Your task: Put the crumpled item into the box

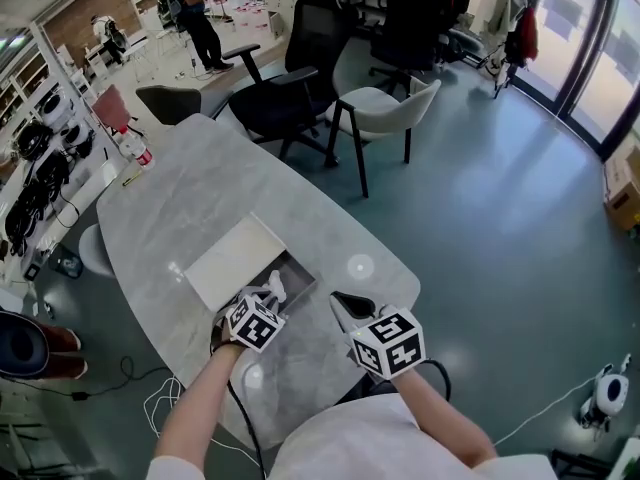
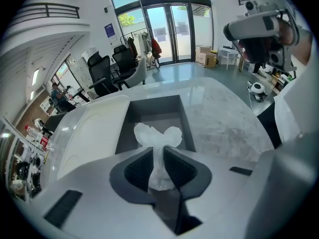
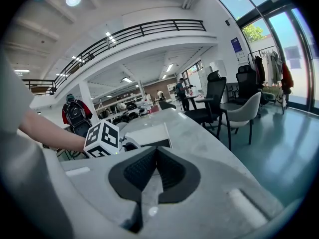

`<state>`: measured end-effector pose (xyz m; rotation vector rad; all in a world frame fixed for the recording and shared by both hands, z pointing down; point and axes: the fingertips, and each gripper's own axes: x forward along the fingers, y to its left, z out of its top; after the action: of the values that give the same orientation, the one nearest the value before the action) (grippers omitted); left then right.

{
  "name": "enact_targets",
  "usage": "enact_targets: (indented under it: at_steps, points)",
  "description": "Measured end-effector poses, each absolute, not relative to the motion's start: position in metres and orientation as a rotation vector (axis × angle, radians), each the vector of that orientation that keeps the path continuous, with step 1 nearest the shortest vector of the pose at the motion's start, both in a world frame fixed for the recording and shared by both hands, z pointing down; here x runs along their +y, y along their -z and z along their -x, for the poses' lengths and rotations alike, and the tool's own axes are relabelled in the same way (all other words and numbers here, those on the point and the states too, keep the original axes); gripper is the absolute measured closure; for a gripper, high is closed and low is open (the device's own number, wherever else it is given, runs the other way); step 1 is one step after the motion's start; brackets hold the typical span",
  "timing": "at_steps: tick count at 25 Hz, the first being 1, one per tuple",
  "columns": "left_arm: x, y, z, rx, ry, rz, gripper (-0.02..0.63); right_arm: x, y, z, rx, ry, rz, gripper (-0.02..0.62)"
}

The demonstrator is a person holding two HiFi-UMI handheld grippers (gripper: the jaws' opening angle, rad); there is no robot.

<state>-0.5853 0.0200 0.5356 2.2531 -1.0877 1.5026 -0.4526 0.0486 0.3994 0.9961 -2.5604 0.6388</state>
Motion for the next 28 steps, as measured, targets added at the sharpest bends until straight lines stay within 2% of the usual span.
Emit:
enact_targets:
  at_steps: [7, 17, 28]
  points:
    - [0.023, -0.529, 0.583, -1.121, -1.398, -2.221, 0.522, 0.046, -0.397, 0.455, -2.578, -0.636, -0.944, 0.591]
    - [0.040, -0.507, 0.582, -1.212, -1.343, -2.193, 0.518, 0.047, -0.388, 0.470, -2.632, -0.615, -0.803, 0.591]
    - [0.060, -0.466, 0.599, -1.511, -1.083, -2.075, 0.518, 0.055, -0.384, 0.509, -2.692, -0.549, -0.528, 0.591]
